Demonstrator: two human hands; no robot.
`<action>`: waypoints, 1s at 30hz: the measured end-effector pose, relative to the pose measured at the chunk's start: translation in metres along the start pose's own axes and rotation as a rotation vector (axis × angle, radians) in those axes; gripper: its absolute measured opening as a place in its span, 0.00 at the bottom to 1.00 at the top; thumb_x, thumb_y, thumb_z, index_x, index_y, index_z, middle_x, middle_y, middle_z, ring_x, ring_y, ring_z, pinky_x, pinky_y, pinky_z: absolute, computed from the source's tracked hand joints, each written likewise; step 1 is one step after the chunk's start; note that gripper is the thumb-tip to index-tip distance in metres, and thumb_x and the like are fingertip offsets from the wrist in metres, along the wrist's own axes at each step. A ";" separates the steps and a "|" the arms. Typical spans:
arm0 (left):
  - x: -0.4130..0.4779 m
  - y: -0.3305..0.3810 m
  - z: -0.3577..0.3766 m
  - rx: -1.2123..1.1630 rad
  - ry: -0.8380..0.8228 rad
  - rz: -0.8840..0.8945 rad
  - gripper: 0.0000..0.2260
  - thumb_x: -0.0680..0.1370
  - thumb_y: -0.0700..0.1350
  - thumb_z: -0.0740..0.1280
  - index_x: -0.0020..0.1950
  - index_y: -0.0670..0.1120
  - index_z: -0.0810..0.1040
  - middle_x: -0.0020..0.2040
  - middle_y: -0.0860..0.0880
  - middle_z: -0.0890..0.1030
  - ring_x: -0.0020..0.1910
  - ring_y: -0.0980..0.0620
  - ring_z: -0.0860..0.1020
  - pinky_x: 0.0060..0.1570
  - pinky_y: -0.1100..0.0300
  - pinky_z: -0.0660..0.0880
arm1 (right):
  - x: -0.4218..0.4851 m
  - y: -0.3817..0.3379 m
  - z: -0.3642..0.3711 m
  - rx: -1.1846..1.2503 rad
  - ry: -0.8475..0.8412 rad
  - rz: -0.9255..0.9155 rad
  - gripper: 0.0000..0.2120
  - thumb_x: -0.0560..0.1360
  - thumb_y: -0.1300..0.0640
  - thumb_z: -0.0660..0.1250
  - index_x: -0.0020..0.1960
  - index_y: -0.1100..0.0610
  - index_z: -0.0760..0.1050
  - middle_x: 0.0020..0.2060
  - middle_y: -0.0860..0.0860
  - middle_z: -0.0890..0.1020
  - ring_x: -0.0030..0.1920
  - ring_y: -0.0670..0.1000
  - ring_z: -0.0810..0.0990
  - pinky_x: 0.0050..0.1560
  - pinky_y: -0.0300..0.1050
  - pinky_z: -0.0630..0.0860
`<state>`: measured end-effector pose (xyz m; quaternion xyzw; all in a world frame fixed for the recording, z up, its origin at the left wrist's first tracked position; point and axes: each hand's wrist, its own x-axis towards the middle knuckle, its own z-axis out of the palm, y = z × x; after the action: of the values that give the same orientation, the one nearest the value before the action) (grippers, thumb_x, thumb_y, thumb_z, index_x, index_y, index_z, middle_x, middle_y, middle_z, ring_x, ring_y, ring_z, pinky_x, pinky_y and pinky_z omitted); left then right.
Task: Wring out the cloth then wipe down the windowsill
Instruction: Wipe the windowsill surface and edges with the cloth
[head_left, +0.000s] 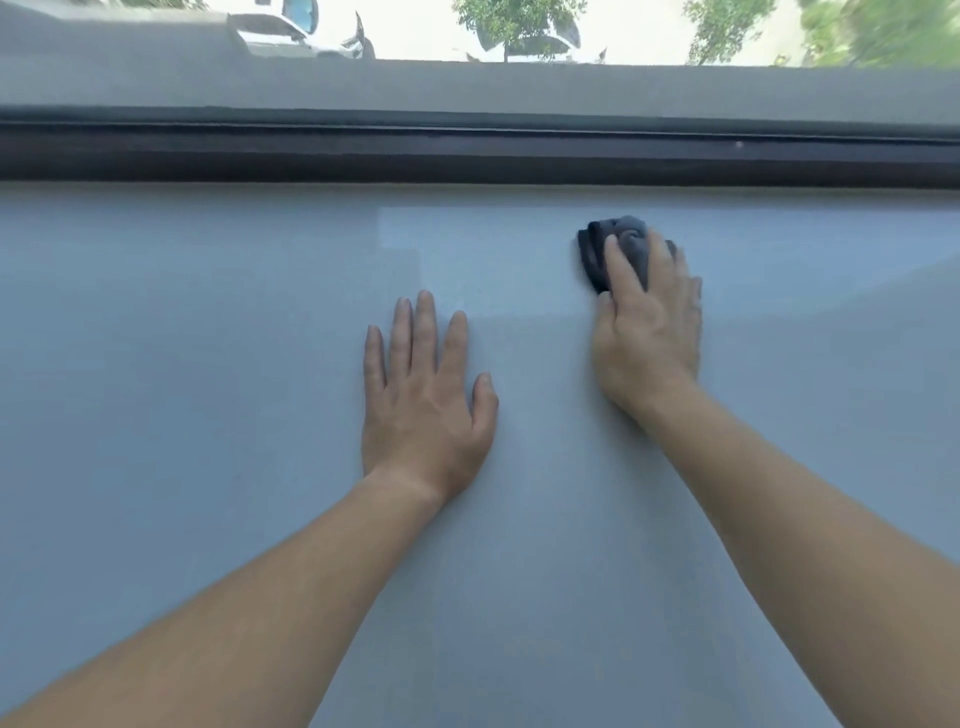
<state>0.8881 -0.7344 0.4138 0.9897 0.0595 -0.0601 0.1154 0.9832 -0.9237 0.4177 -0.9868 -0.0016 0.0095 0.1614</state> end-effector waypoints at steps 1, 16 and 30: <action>0.001 0.000 0.000 -0.002 0.012 -0.001 0.30 0.79 0.58 0.46 0.80 0.48 0.53 0.82 0.44 0.47 0.80 0.46 0.42 0.77 0.43 0.42 | -0.011 -0.008 0.005 -0.006 -0.040 -0.140 0.26 0.80 0.54 0.55 0.78 0.48 0.61 0.79 0.52 0.55 0.79 0.60 0.51 0.78 0.61 0.46; 0.000 0.001 0.006 0.013 0.043 0.004 0.29 0.79 0.56 0.51 0.79 0.47 0.58 0.81 0.43 0.53 0.80 0.45 0.47 0.77 0.41 0.47 | 0.032 -0.051 0.025 -0.034 -0.074 -0.369 0.24 0.80 0.55 0.57 0.76 0.48 0.65 0.78 0.55 0.61 0.77 0.61 0.56 0.77 0.62 0.50; 0.000 0.001 0.002 0.024 0.023 0.010 0.30 0.80 0.57 0.46 0.80 0.48 0.54 0.82 0.44 0.49 0.80 0.47 0.42 0.77 0.44 0.42 | 0.054 0.064 -0.020 0.028 0.061 0.008 0.25 0.79 0.54 0.56 0.76 0.48 0.65 0.77 0.53 0.61 0.76 0.59 0.58 0.76 0.62 0.52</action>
<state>0.8879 -0.7363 0.4123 0.9919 0.0554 -0.0486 0.1030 1.0372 -0.9902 0.4153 -0.9843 0.0076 -0.0198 0.1751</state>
